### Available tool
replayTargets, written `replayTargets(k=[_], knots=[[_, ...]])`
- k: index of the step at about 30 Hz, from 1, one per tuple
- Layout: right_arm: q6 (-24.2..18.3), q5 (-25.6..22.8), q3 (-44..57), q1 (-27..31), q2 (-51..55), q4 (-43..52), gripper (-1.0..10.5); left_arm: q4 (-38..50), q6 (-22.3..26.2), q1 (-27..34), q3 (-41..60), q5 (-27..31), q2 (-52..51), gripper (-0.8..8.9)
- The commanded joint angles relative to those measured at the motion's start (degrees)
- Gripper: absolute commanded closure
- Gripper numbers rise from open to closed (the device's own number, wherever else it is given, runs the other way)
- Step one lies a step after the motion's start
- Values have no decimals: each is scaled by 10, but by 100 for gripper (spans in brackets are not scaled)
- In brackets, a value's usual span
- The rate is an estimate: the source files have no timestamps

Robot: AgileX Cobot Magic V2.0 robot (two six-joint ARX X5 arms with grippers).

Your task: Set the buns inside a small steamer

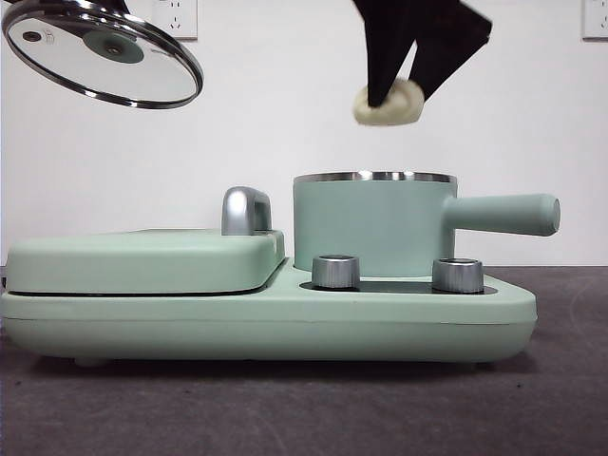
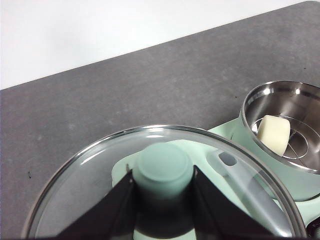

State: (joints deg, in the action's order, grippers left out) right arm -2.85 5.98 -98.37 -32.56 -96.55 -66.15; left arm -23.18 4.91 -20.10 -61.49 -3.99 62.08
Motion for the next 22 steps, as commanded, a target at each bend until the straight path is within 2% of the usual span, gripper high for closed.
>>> replayTargets(k=[1,22], knots=[[-9,0,-24,4,-43,1,744,15,0,-2,-13,0,-2,803],[-17,0,-29,42,-144,50,724,17,0,-2,-13,0,-2,803]])
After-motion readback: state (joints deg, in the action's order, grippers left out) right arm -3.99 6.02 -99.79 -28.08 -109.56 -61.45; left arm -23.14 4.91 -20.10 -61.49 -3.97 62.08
